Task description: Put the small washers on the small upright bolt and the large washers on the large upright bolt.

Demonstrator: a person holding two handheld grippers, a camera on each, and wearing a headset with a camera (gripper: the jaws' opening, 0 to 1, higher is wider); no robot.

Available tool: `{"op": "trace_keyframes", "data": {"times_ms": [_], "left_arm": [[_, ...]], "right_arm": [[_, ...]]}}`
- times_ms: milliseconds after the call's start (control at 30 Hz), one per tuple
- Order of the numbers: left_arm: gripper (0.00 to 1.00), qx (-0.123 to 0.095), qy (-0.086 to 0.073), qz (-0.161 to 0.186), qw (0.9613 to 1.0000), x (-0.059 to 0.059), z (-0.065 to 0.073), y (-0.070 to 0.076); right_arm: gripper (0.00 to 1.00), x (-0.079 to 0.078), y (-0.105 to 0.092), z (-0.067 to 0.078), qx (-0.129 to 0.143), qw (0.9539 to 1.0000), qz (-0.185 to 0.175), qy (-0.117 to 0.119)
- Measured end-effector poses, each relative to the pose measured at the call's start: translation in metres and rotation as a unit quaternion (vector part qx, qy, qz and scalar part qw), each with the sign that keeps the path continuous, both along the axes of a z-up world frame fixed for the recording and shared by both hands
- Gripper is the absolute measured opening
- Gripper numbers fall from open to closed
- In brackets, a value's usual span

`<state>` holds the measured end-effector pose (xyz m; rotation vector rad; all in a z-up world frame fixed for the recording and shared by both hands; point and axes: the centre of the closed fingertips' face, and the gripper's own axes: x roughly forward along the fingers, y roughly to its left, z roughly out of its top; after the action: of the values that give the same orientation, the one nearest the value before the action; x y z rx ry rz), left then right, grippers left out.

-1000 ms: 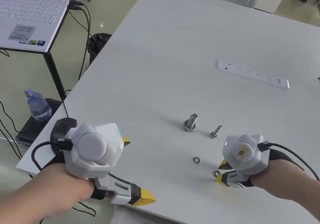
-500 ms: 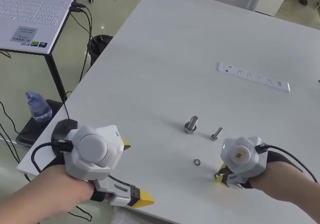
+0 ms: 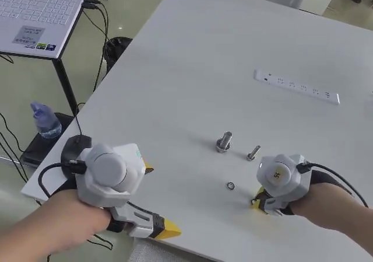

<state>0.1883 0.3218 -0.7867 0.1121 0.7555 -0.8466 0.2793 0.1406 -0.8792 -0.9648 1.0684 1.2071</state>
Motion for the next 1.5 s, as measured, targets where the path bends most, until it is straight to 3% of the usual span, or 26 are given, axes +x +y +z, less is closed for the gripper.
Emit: {"op": "trace_keyframes", "data": {"times_ms": [367,900,1500], "left_arm": [[0.82,0.002,-0.001,0.000,1.0000,0.002,0.000,0.000],[0.82,0.000,-0.014,-0.003,0.9999,0.008,0.007,-0.005],[0.92,0.005,-0.027,0.023,0.9994,0.017,0.008,0.000]], "right_arm": [[0.13,0.002,0.001,0.003,0.007,0.9999,-0.014,0.006],[0.13,0.012,-0.003,0.022,0.003,0.9997,-0.021,0.011],[0.13,0.051,-0.006,0.045,0.019,0.9990,-0.040,-0.009]]}}
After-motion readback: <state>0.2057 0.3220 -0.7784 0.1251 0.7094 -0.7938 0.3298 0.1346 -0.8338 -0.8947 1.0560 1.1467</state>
